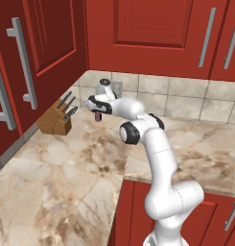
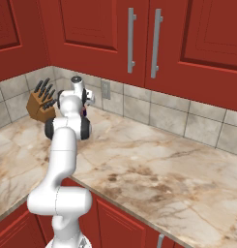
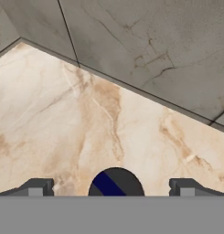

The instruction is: Place the drinks on the dining counter in a tight cluster.

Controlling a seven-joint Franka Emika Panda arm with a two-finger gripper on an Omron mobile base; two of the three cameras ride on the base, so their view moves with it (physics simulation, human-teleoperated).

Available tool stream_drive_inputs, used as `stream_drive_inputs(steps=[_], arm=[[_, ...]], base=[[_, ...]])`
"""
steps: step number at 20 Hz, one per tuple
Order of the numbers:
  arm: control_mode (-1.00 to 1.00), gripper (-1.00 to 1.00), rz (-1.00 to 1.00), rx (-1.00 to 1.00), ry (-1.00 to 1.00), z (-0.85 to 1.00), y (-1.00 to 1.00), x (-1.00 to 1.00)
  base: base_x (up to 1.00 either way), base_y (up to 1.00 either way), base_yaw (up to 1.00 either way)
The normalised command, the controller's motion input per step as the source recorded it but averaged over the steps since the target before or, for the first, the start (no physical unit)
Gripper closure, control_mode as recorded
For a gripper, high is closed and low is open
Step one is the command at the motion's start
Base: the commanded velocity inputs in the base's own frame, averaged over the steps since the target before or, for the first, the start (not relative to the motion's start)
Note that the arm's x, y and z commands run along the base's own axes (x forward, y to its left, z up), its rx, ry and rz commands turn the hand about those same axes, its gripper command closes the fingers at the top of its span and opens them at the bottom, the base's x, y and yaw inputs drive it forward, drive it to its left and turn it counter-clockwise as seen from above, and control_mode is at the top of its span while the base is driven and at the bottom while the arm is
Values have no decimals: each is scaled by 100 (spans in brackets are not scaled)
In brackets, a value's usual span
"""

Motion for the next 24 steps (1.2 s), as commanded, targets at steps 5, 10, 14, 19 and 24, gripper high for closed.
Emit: stream_drive_inputs(steps=[5,10,14,19,24], arm=[[-100,-100,0,0,1,0,0,5],[-100,-100,0,0,6,-2,0,0],[-100,-100,0,0,4,-9,0,0],[-100,-100,0,0,0,-16,0,0],[-100,-100,0,0,0,-11,0,0]], base=[[0,0,0],[0,0,0],[0,0,0],[0,0,0],[0,0,0]])
